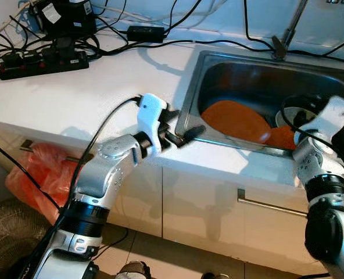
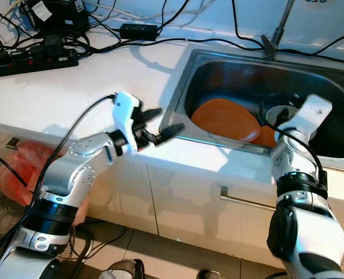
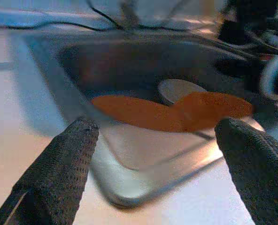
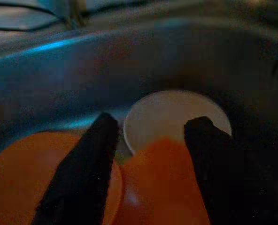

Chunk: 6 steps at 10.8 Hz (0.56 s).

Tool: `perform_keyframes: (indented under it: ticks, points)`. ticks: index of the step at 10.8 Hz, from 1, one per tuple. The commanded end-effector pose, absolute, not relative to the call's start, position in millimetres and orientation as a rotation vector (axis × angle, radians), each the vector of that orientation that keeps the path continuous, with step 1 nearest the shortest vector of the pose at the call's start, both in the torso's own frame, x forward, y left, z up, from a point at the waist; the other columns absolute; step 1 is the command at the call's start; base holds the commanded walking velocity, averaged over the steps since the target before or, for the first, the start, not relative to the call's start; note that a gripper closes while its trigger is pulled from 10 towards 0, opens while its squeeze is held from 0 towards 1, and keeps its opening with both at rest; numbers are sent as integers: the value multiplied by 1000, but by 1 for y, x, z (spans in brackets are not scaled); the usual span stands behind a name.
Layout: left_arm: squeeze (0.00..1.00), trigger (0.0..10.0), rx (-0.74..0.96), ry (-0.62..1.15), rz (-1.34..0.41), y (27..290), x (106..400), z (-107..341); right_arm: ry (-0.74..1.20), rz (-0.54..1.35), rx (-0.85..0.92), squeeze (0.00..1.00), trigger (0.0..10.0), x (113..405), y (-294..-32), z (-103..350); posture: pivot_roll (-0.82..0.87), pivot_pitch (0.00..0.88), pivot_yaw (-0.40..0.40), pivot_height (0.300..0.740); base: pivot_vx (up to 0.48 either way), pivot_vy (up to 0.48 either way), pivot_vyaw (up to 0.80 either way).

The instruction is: Kitchen organization

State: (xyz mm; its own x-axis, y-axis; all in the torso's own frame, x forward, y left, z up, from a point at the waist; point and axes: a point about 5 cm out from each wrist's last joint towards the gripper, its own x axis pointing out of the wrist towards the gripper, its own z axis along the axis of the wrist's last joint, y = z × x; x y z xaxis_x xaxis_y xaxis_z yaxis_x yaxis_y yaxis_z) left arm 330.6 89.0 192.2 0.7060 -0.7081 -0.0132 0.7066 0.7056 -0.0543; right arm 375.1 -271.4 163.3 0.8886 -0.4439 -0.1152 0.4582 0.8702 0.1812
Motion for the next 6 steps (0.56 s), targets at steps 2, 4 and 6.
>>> perform_keyframes:
  ticks: [2,4,6]
  points:
    - [0,10000,-36,-43,-667,97,331,198,-18,-422,103,1000,10000,373,-267,176,121,68,-7,740,0,0,0]
    - [0,10000,-26,-104,-573,100,330,200,-92,-372,42,1000,10000,370,-258,186,116,66,-10,740,0,0,0]
    - [0,10000,16,-185,-476,101,325,203,-219,-234,-30,1000,10000,359,-234,200,111,64,-13,740,0,0,0]
